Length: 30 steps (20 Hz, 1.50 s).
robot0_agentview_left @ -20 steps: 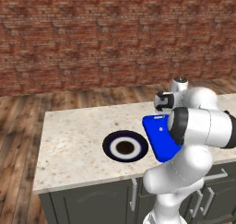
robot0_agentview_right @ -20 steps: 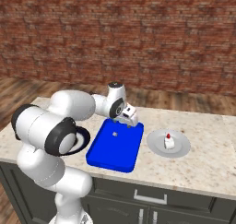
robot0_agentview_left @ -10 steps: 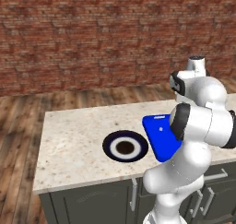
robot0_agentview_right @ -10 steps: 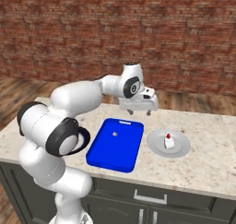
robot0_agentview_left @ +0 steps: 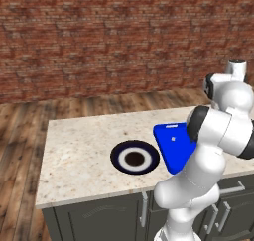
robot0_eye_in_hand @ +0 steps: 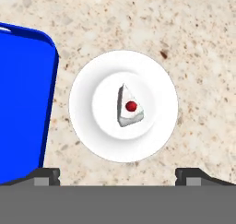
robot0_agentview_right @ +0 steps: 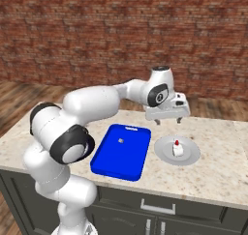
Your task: Move the dessert items from the plate to the tray.
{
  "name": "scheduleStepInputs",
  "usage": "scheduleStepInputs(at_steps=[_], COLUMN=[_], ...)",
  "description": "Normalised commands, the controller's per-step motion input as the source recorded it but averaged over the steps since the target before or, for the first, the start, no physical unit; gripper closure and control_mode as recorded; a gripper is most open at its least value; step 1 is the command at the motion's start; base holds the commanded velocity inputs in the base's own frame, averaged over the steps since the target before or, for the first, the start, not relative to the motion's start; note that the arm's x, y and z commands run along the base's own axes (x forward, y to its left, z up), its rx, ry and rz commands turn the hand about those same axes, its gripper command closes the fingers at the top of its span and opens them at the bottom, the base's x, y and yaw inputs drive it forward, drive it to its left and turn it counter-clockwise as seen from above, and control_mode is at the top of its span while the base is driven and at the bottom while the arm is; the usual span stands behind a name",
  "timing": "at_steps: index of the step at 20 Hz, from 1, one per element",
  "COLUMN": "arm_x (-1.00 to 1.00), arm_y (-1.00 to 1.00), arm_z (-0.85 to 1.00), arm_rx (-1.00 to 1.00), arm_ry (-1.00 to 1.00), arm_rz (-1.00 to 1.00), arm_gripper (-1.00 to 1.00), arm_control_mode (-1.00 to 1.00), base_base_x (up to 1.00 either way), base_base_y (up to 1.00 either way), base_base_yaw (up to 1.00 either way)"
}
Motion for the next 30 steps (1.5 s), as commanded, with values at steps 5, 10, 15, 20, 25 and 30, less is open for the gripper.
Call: scheduleStepInputs(at_steps=[5, 10, 15, 20, 25, 30], arm_x=[0.34, 0.15, 0.09, 0.04, 0.01, 0.03], arm_y=[-0.3, -0.38, -0.02, 0.0, 0.02, 0.0], arm_z=[-0.26, -0.16, -0.25, -0.45, -0.43, -0.46], arm_rx=[0.14, 0.05, 0.01, 0.0, 0.0, 0.02], arm_ry=[0.01, 0.02, 0.0, 0.0, 0.0, 0.01], arm_rz=[0.06, 0.0, 0.0, 0.0, 0.0, 0.0], arm_gripper=[-1.0, -1.0, -1.0, -1.0, -1.0, -1.0], arm_control_mode=[-1.0, -1.0, -1.0, -1.0, -1.0, -1.0], base_base_x=[0.0, 0.0, 0.0, 0.0, 0.0, 0.0], base_base_y=[0.0, 0.0, 0.0, 0.0, 0.0, 0.0], base_base_yaw=[0.0, 0.0, 0.0, 0.0, 0.0, 0.0])
